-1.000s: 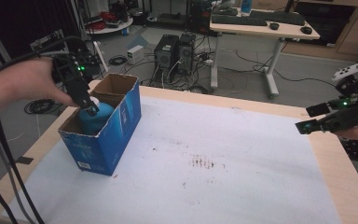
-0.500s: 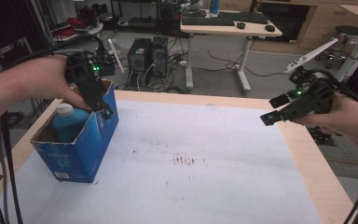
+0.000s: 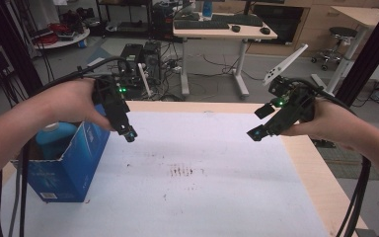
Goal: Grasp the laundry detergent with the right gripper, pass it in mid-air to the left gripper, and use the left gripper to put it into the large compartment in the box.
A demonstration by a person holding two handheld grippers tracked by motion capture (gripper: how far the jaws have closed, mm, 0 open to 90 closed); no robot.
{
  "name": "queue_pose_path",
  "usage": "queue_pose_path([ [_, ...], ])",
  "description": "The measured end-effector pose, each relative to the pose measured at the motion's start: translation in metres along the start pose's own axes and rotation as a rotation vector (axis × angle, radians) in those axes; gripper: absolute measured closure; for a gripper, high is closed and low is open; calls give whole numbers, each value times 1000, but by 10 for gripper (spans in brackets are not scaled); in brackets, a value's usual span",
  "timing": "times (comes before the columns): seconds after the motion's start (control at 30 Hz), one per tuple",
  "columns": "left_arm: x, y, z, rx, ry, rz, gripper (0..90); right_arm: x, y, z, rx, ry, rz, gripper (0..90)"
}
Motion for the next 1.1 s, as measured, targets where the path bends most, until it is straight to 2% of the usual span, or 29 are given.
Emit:
queue_pose_path([
  [0.2, -2, -5, -3, -8, -3, -8, 207, 0, 0, 0, 10, -8, -2, 127],
  [0.37, -1, -5, 7, -20, -8, -8, 207, 0, -1, 4, 25, -11, 8, 127],
  [0.53, 1, -5, 11, -26, -10, -3, 207, -1, -8, 12, 11, -8, 20, 127],
  [1.1, 2, -3, 12, -33, -13, 1, 207, 2, -7, 8, 31, -14, 34, 127],
])
Point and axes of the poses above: each handheld gripper's, and its own axes: z roughly backward along the jaws, y roughly out of its underside, x roughly to its left, the point moved 7 cm from there along -z, roughly forward along the jaws, and after that the axes turned 6 degrees about y, right-handed, at the moved point
